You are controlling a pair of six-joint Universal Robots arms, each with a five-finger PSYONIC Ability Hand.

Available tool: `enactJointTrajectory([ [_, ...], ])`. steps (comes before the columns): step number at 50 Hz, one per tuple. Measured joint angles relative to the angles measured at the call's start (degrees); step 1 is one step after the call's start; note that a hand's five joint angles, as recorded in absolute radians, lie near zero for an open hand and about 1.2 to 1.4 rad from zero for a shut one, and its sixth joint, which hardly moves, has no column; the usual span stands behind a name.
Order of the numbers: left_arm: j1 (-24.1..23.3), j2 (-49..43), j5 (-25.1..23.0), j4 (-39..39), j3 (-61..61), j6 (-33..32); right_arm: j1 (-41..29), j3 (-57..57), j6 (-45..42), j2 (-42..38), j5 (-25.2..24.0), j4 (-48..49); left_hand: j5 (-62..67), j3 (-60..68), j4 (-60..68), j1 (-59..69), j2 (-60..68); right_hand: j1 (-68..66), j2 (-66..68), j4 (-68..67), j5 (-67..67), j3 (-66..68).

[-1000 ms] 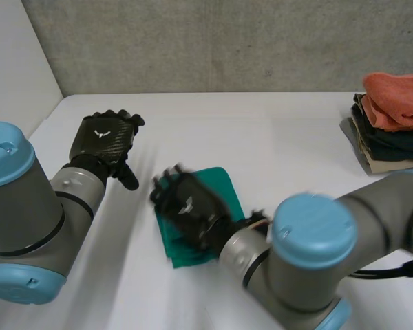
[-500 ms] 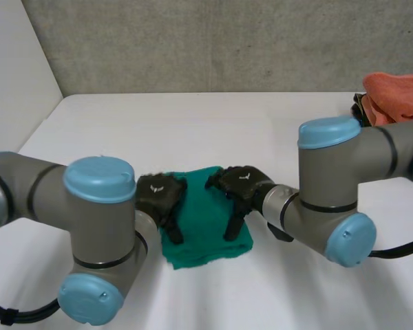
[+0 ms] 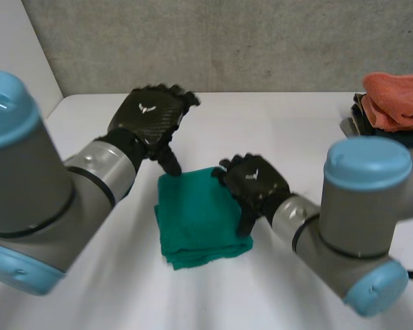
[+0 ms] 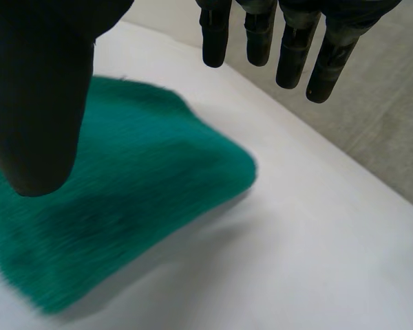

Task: Fold the laundry.

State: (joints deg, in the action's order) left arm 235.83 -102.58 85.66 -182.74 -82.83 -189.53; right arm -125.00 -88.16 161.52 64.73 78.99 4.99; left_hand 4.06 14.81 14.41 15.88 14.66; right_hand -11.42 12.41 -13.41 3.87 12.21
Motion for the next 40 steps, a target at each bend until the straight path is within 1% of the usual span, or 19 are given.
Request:
enactJointTrajectory([
  [1, 0.7, 0.7, -3.4, 0.1, -0.1, 0.0, -0.4, -1.9, -0.2, 0.2, -0.1, 1.4, 0.0, 0.0, 0.0, 0.0, 0.0, 0.0, 0.0, 0.0, 0.0, 0.0],
  [3, 0.7, 0.7, -3.4, 0.1, -0.1, 0.0, -0.4, -1.9, -0.2, 0.2, -0.1, 1.4, 0.0, 0.0, 0.0, 0.0, 0.0, 0.0, 0.0, 0.0, 0.0, 0.0],
  [4, 2.1, 1.8, -12.6, 1.1, -0.3, 0.0, -1.8, -5.9, -1.0, 0.0, -0.2, 5.2, 0.0, 0.0, 0.0, 0.0, 0.0, 0.0, 0.0, 0.0, 0.0, 0.0],
  [6, 2.6, 2.1, -17.3, 1.9, -0.4, 0.0, -2.6, -7.5, -1.5, -0.6, -0.2, 7.5, 0.0, 0.0, 0.0, 0.0, 0.0, 0.0, 0.0, 0.0, 0.0, 0.0],
  [7, 2.7, 2.2, -18.0, 2.1, -0.4, 0.0, -2.8, -7.8, -1.7, -0.8, -0.2, 8.0, 0.0, 0.0, 0.0, 0.0, 0.0, 0.0, 0.0, 0.0, 0.0, 0.0],
  [8, 3.0, 2.3, -21.4, 2.9, -0.5, 0.1, -3.5, -8.7, -2.3, -1.7, -0.1, 10.1, 0.0, 0.0, 0.0, 0.0, 0.0, 0.0, 0.0, 0.0, 0.0, 0.0],
  [11, 3.3, 2.5, -24.4, 3.9, -0.5, 0.1, -4.1, -9.2, -3.0, -3.1, 0.1, 12.4, 0.0, 0.0, 0.0, 0.0, 0.0, 0.0, 0.0, 0.0, 0.0, 0.0],
  [13, 3.3, 2.6, -24.7, 4.0, -0.5, 0.1, -4.1, -9.2, -3.1, -3.3, 0.1, 12.7, 0.0, 0.0, 0.0, 0.0, 0.0, 0.0, 0.0, 0.0, 0.0, 0.0],
  [14, 3.4, 2.7, -26.0, 4.8, -0.5, 0.1, -4.5, -8.5, -3.8, -5.8, 0.3, 15.2, 0.0, 0.0, 0.0, 0.0, 0.0, 0.0, 0.0, 0.0, 0.0, 0.0],
  [17, 3.3, 2.8, -25.7, 5.0, -0.5, 0.1, -4.6, -6.6, -4.0, -8.1, 0.4, 16.3, 0.0, 0.0, 0.0, 0.0, 0.0, -0.6, 1.1, -0.5, 0.6, 1.3],
  [18, 3.3, 2.9, -25.4, 5.0, -0.6, 0.1, -4.6, -5.9, -4.1, -8.9, 0.5, 16.5, 0.0, 0.0, 0.0, 0.0, 0.0, -3.7, 5.4, -3.9, 4.0, 5.7],
  [19, 3.3, 2.9, -25.4, 5.0, -0.6, 0.1, -4.6, -5.9, -4.1, -8.9, 0.5, 16.5, 0.0, 0.0, 0.0, 0.0, 0.0, -3.7, 5.4, -3.9, 4.0, 5.7],
  [20, 3.2, 2.9, -24.8, 5.0, -0.6, 0.1, -4.6, -4.2, -4.1, -10.3, 0.5, 16.8, 0.0, 0.0, 0.0, 0.0, 0.0, -9.0, 11.3, -10.0, 9.2, 11.4],
  [27, 3.2, 3.1, -23.6, 4.9, -0.8, 0.1, -4.5, -0.1, -4.1, -12.8, 0.4, 16.7, 0.0, 0.0, 0.0, 0.0, 0.0, -12.9, 16.0, -15.2, 12.3, 16.3],
  [29, 3.2, 3.1, -23.5, 4.9, -0.8, 0.1, -4.5, 1.1, -4.0, -13.6, 0.1, 16.6, 0.0, 0.0, 0.0, 0.0, 0.0, -19.4, 23.7, -22.3, 18.4, 23.8],
  [33, 3.3, 3.1, -23.4, 4.8, -0.9, 0.1, -4.5, 2.5, -4.0, -14.5, -0.3, 16.5, 0.0, 0.0, 0.0, 0.0, 0.0, -21.6, 26.8, -25.5, 21.2, 26.8],
  [37, 3.4, 3.1, -23.5, 4.8, -0.9, 0.1, -4.4, 3.5, -4.0, -15.1, -0.3, 16.2, 0.0, 0.0, 0.0, 0.0, 0.0, -21.0, 25.6, -24.8, 21.4, 26.0],
  [39, 3.6, 3.1, -23.5, 4.9, -0.9, 0.1, -4.4, 3.7, -3.9, -15.1, -0.2, 16.0, 0.0, 0.0, 0.0, 0.0, 0.0, -15.3, 18.1, -17.6, 16.1, 18.4],
  [40, 3.6, 3.1, -23.5, 4.9, -0.9, 0.1, -4.4, 3.6, -3.9, -15.0, -0.2, 15.8, 0.0, 0.0, 0.0, 0.0, 0.0, -15.1, 17.9, -17.3, 15.9, 18.3],
])
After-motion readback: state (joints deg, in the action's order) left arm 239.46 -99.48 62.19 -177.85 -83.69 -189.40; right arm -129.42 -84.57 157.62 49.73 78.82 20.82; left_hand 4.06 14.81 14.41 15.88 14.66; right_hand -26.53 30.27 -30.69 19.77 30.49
